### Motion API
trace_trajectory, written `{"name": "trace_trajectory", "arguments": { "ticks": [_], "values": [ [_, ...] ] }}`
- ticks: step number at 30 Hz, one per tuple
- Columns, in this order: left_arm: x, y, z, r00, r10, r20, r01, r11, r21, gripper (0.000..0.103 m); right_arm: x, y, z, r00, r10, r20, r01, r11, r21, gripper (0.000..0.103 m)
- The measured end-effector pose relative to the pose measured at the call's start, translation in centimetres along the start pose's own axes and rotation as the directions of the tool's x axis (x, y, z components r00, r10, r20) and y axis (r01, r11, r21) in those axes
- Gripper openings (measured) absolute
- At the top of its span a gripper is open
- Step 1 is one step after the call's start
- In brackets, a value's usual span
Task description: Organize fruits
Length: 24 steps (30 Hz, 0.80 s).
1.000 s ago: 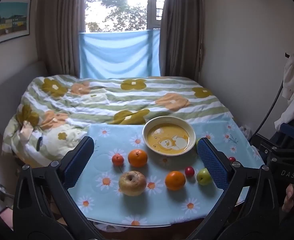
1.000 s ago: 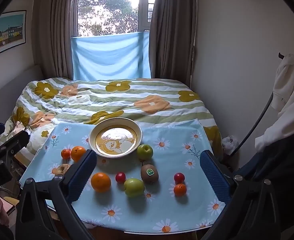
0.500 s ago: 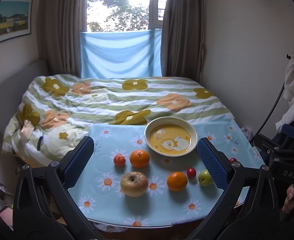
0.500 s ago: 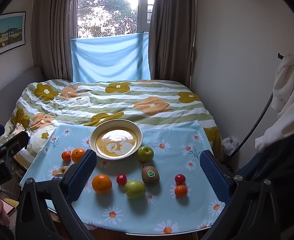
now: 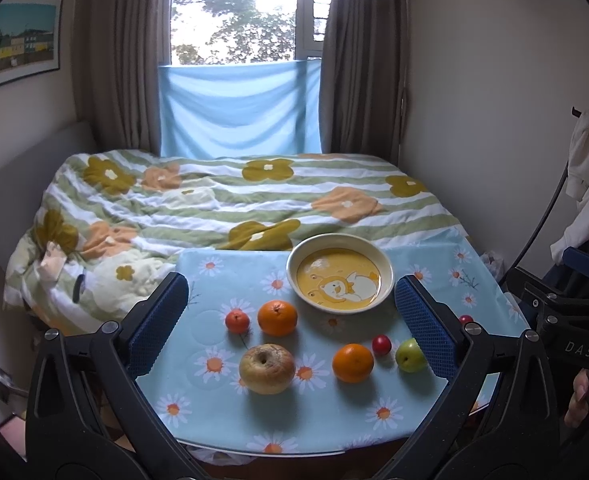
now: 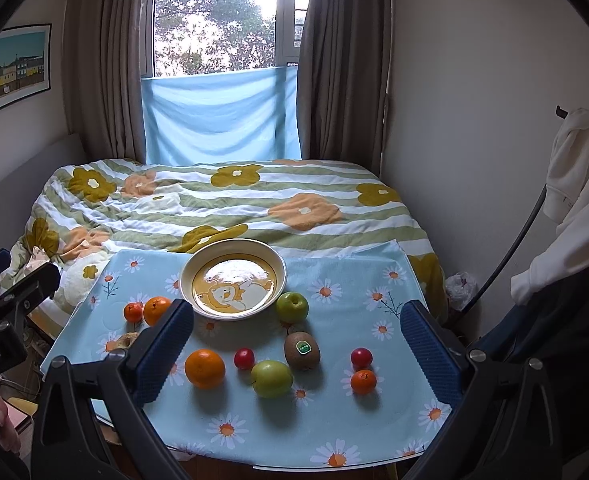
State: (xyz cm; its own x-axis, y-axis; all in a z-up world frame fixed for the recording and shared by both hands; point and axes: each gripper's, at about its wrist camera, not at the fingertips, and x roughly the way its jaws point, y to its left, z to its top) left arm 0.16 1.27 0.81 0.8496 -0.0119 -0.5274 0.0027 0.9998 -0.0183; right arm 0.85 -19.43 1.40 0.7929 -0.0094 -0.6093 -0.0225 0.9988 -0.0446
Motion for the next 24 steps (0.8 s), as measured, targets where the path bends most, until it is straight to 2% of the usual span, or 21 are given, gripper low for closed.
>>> {"name": "trace_trajectory", "arguments": {
  "ticks": [24],
  "values": [
    [0.10,-0.65,-0.27,1.000,0.001,-0.003,-0.001,1.000,0.006,0.103,-0.04,-0.05,-0.27,1.000,0.007,0.002,-0.007,1.000,0.002,0.103]
  ]
}}
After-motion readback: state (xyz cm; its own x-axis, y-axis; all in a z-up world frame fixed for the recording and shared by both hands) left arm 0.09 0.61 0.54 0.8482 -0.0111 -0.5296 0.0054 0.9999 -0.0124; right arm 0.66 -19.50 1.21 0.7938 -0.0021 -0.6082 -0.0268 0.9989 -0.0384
